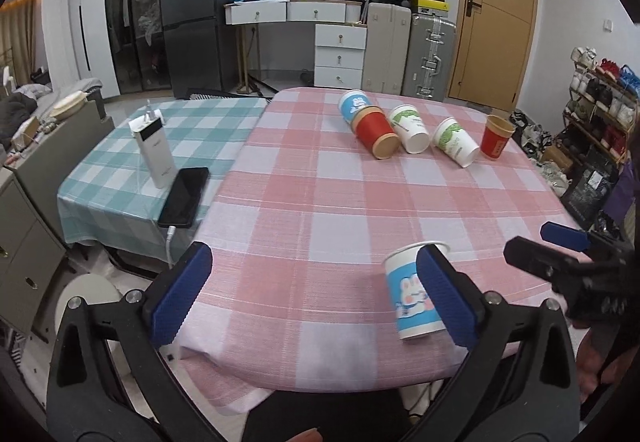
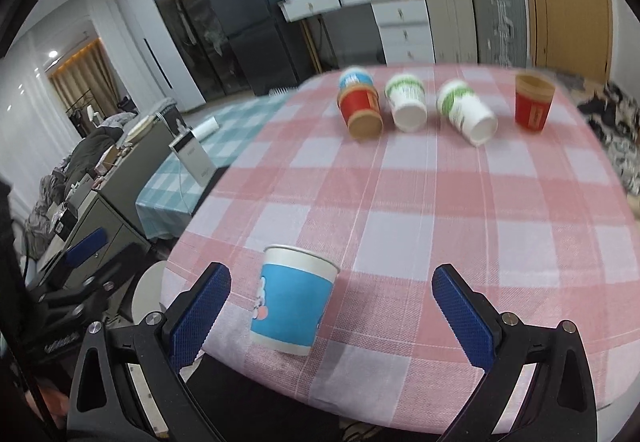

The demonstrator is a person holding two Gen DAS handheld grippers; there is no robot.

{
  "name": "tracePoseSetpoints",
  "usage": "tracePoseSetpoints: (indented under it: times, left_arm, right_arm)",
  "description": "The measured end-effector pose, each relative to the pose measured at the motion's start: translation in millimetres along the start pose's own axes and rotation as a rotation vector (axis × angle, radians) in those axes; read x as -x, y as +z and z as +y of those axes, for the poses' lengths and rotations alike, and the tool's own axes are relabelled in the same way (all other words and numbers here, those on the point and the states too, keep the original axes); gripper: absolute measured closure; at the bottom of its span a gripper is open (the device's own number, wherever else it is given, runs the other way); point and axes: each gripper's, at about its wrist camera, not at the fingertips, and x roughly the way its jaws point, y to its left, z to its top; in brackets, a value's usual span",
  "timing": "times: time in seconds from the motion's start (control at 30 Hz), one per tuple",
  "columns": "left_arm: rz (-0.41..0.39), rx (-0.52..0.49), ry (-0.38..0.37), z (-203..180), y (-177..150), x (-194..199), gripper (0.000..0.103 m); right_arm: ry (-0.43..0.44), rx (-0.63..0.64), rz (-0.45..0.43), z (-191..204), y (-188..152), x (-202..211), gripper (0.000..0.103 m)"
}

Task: Flip cup upright
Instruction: 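Grasp the blue bunny cup with the right gripper and lift it, then rotate the held cup with the right gripper so its opening faces up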

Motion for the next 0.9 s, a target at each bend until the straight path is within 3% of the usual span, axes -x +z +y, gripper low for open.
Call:
tracePoseSetpoints:
  times: [0.23, 0.43, 0.8, 0.9]
  left_arm:
    - [0.004, 0.035, 0.031, 31.9, -7.0, -6.1, 0.001]
    - [0.022, 0.04, 0.017, 41.6, -10.6, -20.6, 0.001]
    - [0.038, 0.096, 0.012, 58.6, -14.4, -37.7, 0.001]
    - [0.041, 0.106, 0.006, 61.6, -14.4, -40.9, 0.001]
  right_arm:
    - [0.18, -0.157, 0.32, -17.6, 17.2, -68.1, 0.0]
    - [0.232, -0.174, 0.511, -9.0, 28.2, -107.7, 0.0]
    - [0.212, -0.152, 0.706, 9.4, 40.8, -162.8, 0.002]
    - [0.212, -0.142, 0.723, 14.1, 41.8, -168.5, 0.028]
